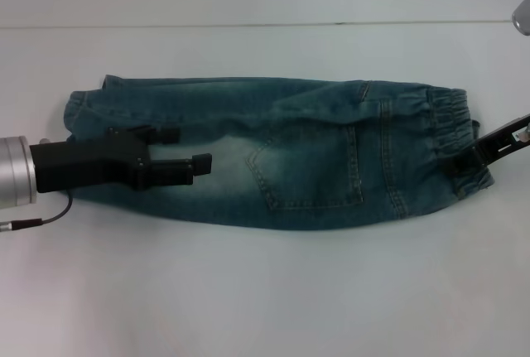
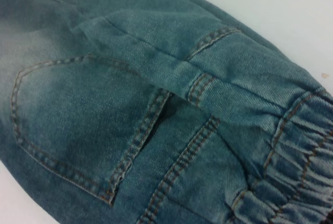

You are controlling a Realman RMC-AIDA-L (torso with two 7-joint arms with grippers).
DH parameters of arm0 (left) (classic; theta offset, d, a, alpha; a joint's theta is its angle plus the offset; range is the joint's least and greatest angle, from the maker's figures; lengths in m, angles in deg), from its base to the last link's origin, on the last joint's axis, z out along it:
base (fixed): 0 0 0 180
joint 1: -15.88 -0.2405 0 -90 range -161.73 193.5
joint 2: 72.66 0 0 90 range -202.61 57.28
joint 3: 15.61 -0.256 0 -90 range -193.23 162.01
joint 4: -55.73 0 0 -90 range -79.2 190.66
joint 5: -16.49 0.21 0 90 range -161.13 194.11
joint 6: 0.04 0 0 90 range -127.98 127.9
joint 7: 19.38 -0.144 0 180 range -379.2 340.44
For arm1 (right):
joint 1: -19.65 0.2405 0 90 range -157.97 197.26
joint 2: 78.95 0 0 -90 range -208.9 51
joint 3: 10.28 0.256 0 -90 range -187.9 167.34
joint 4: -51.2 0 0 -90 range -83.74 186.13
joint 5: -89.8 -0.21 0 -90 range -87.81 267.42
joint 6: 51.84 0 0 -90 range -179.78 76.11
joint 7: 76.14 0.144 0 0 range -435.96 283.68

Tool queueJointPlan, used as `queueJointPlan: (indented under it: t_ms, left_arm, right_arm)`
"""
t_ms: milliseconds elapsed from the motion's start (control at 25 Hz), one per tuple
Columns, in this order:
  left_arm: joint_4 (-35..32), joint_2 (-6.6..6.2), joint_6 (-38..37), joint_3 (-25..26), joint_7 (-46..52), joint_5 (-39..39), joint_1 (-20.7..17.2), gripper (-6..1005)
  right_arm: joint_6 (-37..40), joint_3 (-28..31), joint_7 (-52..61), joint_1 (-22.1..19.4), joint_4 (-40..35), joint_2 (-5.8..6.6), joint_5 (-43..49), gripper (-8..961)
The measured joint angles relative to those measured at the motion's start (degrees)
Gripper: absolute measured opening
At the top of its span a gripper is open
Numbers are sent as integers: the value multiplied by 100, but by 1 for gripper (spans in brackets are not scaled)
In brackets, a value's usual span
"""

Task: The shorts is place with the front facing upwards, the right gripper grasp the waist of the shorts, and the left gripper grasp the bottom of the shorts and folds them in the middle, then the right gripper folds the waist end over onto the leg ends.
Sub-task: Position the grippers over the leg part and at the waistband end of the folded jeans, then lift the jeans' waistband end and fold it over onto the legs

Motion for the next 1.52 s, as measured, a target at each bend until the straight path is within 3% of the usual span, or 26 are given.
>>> queueJointPlan:
  t_ms: [360,480,640,880,960,1080,1280,1360,1520]
  left_arm:
    - [110,11,18,0,-65,-92,74,866]
    - [215,92,151,-7,-213,-218,137,858]
    - [661,242,937,-31,-549,-545,405,847]
    - [1632,269,1976,-53,-1406,-1333,823,831]
    - [2268,298,2507,-60,-2294,-2228,1047,826]
    - [2881,309,2858,-36,-3292,-3001,1244,735]
    - [4170,307,3069,46,-6156,-4739,1563,544]
    - [4672,306,3044,229,-7344,-5121,1676,445]
    - [5377,306,3085,732,-8820,-5167,1796,277]
  right_arm:
    - [26,79,-106,2,-7,-4,-23,118]
    - [33,178,-139,1,-68,5,-54,112]
    - [141,351,-139,-43,-232,62,-234,104]
    - [652,521,-148,-145,-568,244,-677,99]
    - [848,568,-155,-190,-758,284,-827,100]
    - [1151,658,-162,-263,-1055,331,-1068,99]
    - [1494,860,-85,-261,-1332,398,-1343,98]
    - [1600,920,-62,-207,-1341,447,-1426,98]
    - [1829,988,39,-107,-1343,557,-1716,99]
